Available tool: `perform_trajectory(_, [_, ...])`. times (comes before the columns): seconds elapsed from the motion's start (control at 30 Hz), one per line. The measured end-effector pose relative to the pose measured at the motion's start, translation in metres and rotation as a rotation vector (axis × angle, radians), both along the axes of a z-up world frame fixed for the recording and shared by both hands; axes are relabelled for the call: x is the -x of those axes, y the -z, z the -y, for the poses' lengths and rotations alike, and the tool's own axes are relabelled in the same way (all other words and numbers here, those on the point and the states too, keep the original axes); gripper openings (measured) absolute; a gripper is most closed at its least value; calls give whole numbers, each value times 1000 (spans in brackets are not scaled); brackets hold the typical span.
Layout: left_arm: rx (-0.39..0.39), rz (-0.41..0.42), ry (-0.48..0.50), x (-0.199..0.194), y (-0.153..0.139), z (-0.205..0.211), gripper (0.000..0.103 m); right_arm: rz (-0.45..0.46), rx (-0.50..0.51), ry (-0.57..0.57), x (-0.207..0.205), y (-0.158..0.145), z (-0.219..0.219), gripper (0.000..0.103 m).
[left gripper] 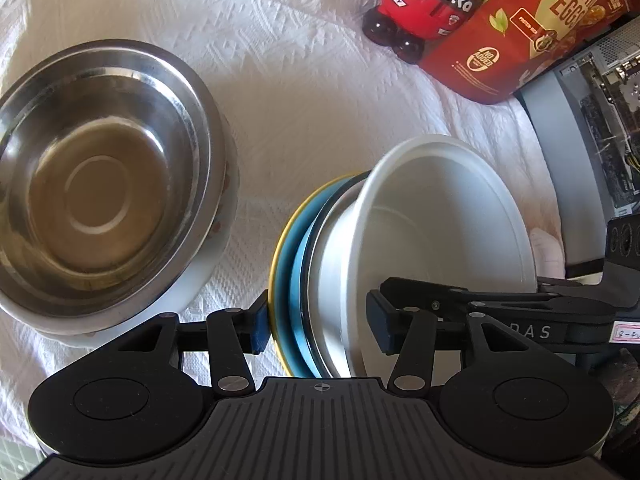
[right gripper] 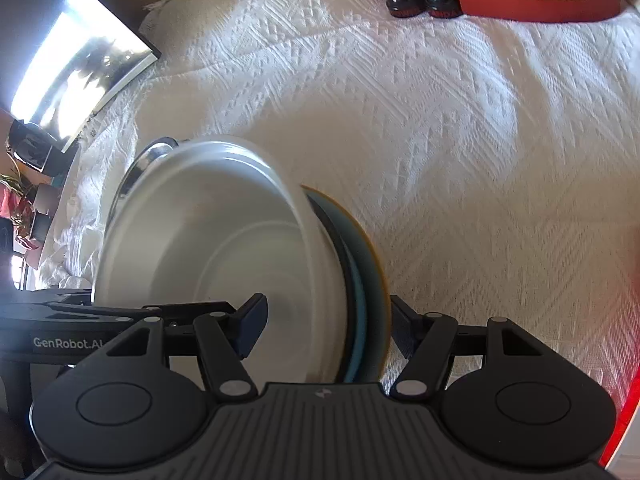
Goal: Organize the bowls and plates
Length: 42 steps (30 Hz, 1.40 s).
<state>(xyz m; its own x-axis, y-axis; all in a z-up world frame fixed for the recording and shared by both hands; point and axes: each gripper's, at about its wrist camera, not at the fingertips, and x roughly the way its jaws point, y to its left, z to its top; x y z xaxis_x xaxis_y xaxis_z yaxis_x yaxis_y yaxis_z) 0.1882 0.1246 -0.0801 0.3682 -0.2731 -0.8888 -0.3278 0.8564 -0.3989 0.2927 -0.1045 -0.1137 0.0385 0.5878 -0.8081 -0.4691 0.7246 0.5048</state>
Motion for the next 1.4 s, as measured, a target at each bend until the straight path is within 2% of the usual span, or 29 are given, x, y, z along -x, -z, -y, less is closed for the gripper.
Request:
perform_trajectory(0.13, [45, -2, -5, 0, 1, -8, 53, -20, 1, 5, 1, 4, 1, 66])
perform_trajectory(0.27, [59, 12, -3, 2, -2, -14, 53, -37, -8, 12, 4, 4, 0, 66])
perform_trajectory(0.4, [45, 14, 24, 2, -4, -13, 55, -48, -15, 30, 4, 5, 1, 66])
perform_trajectory(0.47, [48, 10, 30, 0, -4, -12, 59, -58, -12, 37, 4, 5, 1, 66])
perform_trajectory(0.63, [2, 8, 50, -3, -5, 1, 68, -20, 8, 41, 6, -1, -3, 66])
perform_trajectory(0.73, [-13, 3, 49, -4, -6, 3, 68, 5, 29, 37, 9, -3, -8, 64])
perform_trajectory(0.8, [6, 2, 40, -5, -5, -1, 68, 23, 29, 34, 10, -4, -9, 64])
perform_trajectory(1.1, [38, 10, 20, -3, -2, -5, 68, -42, -54, 30, 4, 3, 0, 66])
perform_trajectory(1.4, [87, -11, -7, 2, -1, -19, 67, -39, -53, 13, 8, 0, -7, 68])
